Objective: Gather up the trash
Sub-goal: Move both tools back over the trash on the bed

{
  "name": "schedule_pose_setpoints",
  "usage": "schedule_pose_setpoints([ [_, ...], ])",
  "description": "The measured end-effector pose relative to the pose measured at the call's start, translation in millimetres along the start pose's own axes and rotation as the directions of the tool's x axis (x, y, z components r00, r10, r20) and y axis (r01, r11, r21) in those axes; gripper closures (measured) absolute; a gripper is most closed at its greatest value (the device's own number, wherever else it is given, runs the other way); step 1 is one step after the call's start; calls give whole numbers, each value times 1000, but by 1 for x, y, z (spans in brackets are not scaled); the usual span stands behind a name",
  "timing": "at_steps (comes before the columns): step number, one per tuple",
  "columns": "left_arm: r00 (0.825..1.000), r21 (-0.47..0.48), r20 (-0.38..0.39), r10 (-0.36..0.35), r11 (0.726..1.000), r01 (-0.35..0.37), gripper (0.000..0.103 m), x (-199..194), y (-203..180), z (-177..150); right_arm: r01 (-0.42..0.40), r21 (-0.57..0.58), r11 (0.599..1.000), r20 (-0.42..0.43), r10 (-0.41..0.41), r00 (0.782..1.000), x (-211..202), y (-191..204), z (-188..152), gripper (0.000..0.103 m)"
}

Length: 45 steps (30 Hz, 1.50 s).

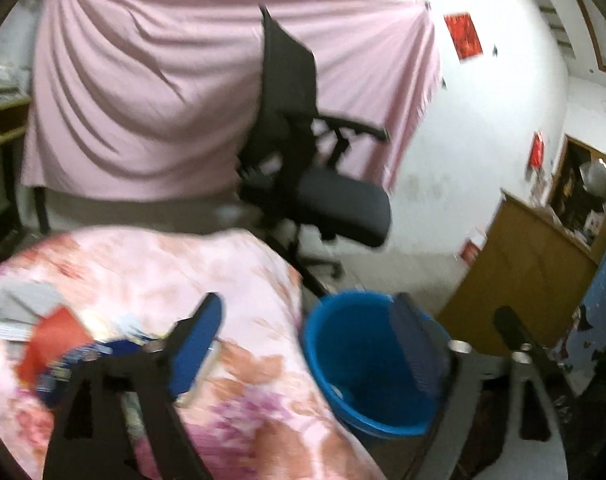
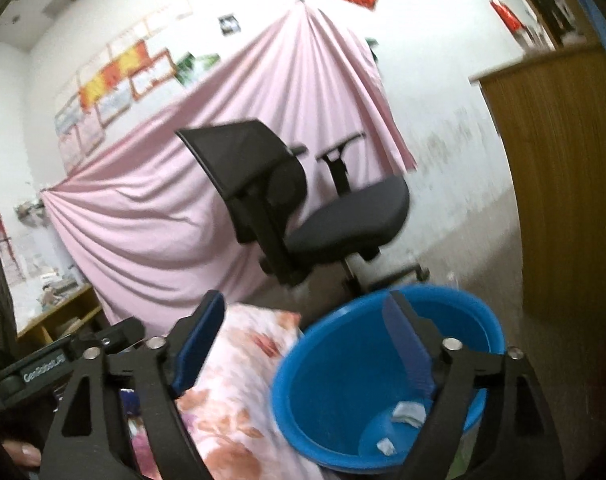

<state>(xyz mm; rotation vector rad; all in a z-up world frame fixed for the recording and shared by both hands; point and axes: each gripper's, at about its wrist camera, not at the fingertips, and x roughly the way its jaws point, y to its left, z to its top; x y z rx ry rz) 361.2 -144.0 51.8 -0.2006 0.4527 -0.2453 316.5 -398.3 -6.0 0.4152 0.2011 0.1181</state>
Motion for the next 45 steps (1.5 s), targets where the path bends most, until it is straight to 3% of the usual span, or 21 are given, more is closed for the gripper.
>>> schedule_pose_setpoints([
  [3, 993, -4, 107, 42, 999, -42, 2, -26, 11, 2, -17, -24, 1000, 68, 19, 997, -10, 15, 6, 0],
  [13, 950, 27, 277, 145, 987, -158, 2, -88, 45, -5, -89, -145, 985, 176, 114, 978, -32, 62, 9, 0],
  [19, 925, 21, 322, 203, 975, -221, 2, -115, 69, -16, -123, -222, 967, 183, 165, 969, -37, 91, 0, 0],
  [27, 899, -3, 331, 288, 953, -304, 2, -142, 105, -33, -168, -287, 943, 122, 209, 970, -26, 123, -16, 0],
  [32, 897, -15, 296, 327, 941, -338, 2, -148, 131, -43, -179, -314, 933, 65, 209, 976, -16, 140, -28, 0],
  [38, 915, -33, 201, 348, 936, -349, 2, -142, 159, -58, -178, -305, 935, -74, 163, 984, 9, 151, -42, 0],
  [45, 943, -15, 74, 323, 946, -323, 2, -125, 176, -72, -194, -344, 919, -262, 104, 959, 34, 160, -62, 0],
])
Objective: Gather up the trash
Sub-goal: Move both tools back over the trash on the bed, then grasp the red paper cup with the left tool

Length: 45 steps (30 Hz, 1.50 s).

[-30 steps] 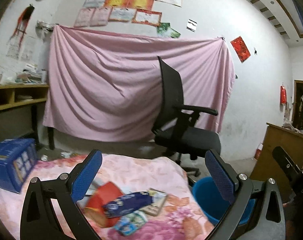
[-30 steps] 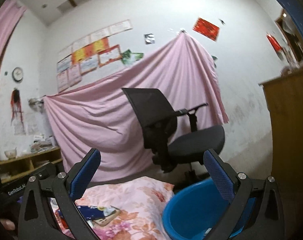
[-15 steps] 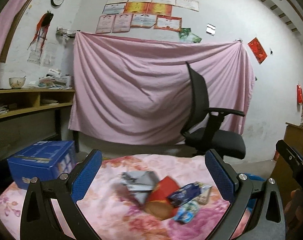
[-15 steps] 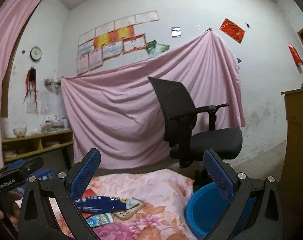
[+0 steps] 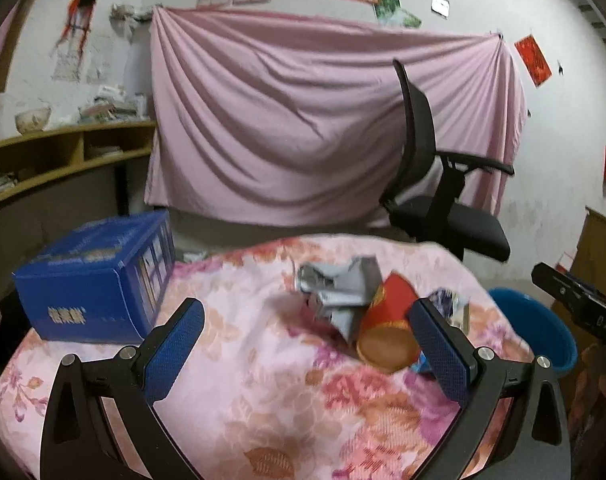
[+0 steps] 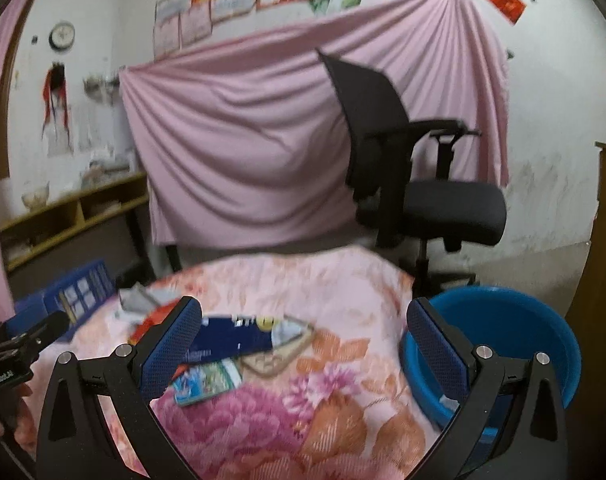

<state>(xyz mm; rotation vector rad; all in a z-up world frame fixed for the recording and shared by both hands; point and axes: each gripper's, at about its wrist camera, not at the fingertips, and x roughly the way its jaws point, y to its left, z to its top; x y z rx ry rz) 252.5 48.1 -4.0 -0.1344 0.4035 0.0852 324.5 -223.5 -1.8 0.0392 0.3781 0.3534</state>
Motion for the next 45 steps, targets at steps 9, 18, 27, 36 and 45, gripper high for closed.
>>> schedule_pose_setpoints([
  [9, 986, -30, -122, -110, 994, 108, 12, 27, 1, -3, -15, 33, 999, -130, 19, 991, 19, -4, -7, 3],
  [18, 947, 0, -247, -204, 978, 210, 16, 54, -22, -2, -15, 111, 994, -307, 49, 950, 51, -20, -17, 29],
  [27, 926, -15, -297, -232, 971, 238, 35, 80, -38, 3, -46, 180, 983, -360, 109, 927, 69, -20, -22, 54],
  [36, 907, -91, -326, -265, 964, 249, 57, 91, -28, 5, -24, 187, 982, -427, 103, 898, 97, -4, -26, 70],
  [45, 939, -105, -260, -224, 973, 204, 57, 65, -16, 5, -56, 172, 984, -447, 128, 885, 95, -3, -29, 98],
])
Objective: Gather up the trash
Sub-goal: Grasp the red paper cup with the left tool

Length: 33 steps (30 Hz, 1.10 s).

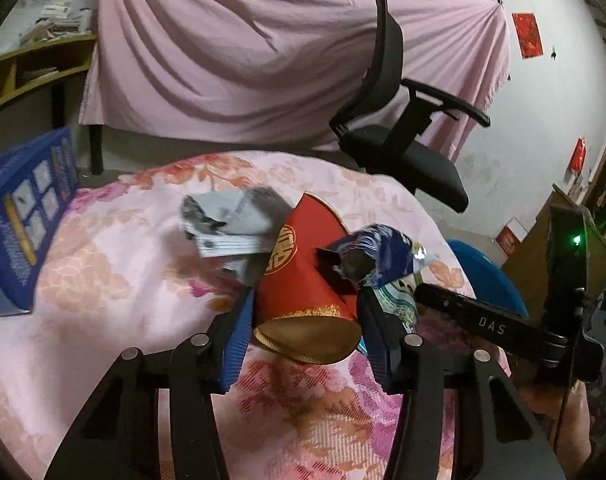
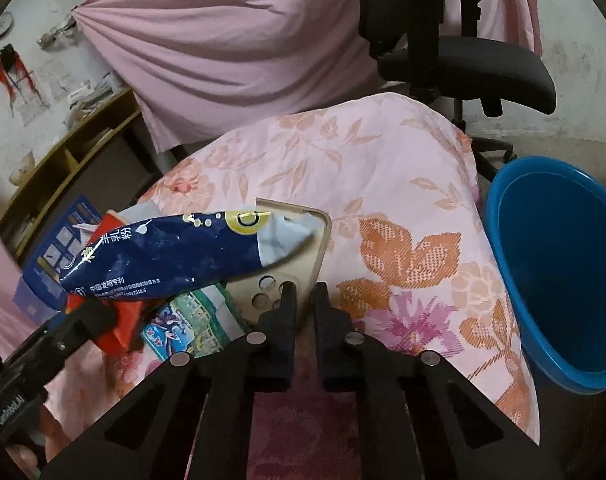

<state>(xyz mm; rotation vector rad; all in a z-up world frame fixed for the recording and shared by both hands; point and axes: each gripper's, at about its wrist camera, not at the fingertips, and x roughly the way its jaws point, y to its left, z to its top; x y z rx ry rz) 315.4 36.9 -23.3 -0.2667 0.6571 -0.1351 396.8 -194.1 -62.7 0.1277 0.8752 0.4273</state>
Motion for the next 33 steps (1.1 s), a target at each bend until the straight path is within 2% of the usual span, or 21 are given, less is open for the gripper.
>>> schedule_pose_setpoints([
  [5, 998, -4, 58, 29, 1000, -29, 57, -23, 4, -7, 2, -4, 1000, 45, -2, 999, -12, 1, -1, 98],
  [13, 992, -52, 107, 60, 997, -54, 57, -45, 10, -12, 73, -50, 996, 166, -64, 984, -45, -1, -4, 99],
  [15, 992, -54, 110, 67, 997, -61, 57, -47, 8, -12, 54, -58, 997, 178, -43, 983, -50, -6, -5, 99],
  [18, 993, -60, 92, 76, 996, -71, 57, -45, 6, -14, -10, -50, 999, 154, 18, 988, -47, -13, -3, 97],
  [22, 994, -66, 59, 91, 994, -87, 57, -39, 8, -18, -18, -46, 999, 114, 23, 993, -37, -11, -1, 94],
  [27, 995, -91, 27, 96, 991, -93, 57, -30, 15, -22, -59, -12, 998, 57, 60, 997, -18, -6, 2, 68],
  [29, 996, -104, 21, 86, 991, -84, 57, -29, 18, -22, -53, -18, 998, 34, 54, 998, -10, -1, 4, 64],
  [33, 998, -118, 22, 63, 991, -60, 57, -29, 23, -22, 15, -80, 997, -3, -15, 1000, 8, 22, 4, 61],
])
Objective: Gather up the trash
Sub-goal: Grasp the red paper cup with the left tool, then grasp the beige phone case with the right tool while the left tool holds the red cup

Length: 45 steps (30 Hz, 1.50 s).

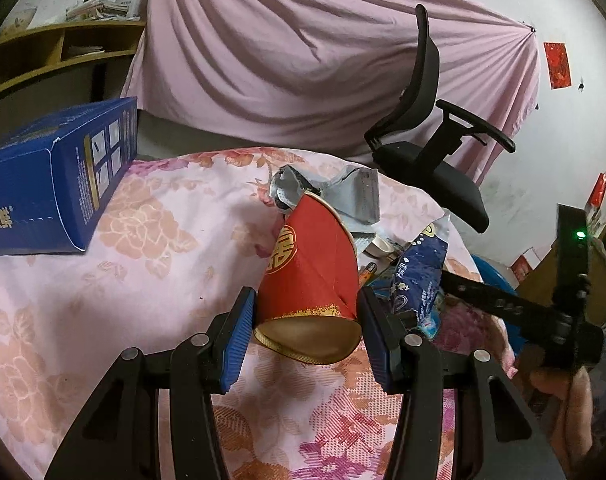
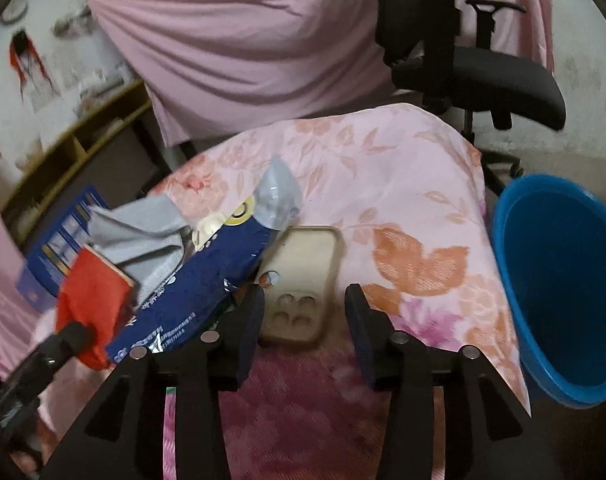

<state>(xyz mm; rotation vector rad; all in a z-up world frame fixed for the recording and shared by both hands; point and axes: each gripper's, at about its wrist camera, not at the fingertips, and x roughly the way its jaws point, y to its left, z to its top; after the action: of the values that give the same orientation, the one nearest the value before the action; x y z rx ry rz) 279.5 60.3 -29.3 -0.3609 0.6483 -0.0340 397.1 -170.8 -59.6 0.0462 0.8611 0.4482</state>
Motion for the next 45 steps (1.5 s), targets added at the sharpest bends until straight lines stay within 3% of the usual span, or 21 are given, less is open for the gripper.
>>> schedule_pose_setpoints([
  [9, 1000, -39, 27, 2, 999, -1, 57, -11, 12, -3, 26, -112, 993, -26, -29, 999, 13, 30, -3, 35],
  [16, 999, -58, 45, 5, 998, -2, 57, -15, 16, -7, 64, -143, 988, -36, -69, 997, 18, 36, -4, 33],
  [19, 999, -53, 47, -3, 999, 5, 57, -15, 14, -7, 91, -155, 984, -36, -98, 995, 18, 38, -6, 38],
  [21, 999, -42, 48, -6, 999, 8, 57, -16, 13, -9, 120, -169, 978, -30, -126, 992, 16, 39, -9, 47],
  [28, 996, 4, 92, 7, 1000, -7, 57, -26, 4, -13, 90, -139, 986, -5, -92, 996, -2, 29, -16, 49],
  [37, 974, 63, 223, 33, 997, -48, 57, -44, -18, -15, 46, -93, 995, 142, -32, 989, -52, 8, -23, 51],
  [38, 972, 72, 234, 32, 996, -50, 57, -46, -22, -15, 46, -97, 994, 160, -30, 987, -57, 8, -23, 57],
  [39, 969, 79, 243, 30, 996, -50, 57, -47, -26, -15, 45, -103, 994, 172, -26, 985, -60, 8, -24, 90],
  [40, 967, 86, 252, 28, 995, -52, 57, -49, -30, -16, 47, -108, 993, 185, -27, 982, -63, 7, -24, 99],
  [45, 972, 92, 236, 17, 995, -40, 57, -45, -43, -19, -6, -74, 997, 167, 19, 986, -62, -4, -24, 98],
])
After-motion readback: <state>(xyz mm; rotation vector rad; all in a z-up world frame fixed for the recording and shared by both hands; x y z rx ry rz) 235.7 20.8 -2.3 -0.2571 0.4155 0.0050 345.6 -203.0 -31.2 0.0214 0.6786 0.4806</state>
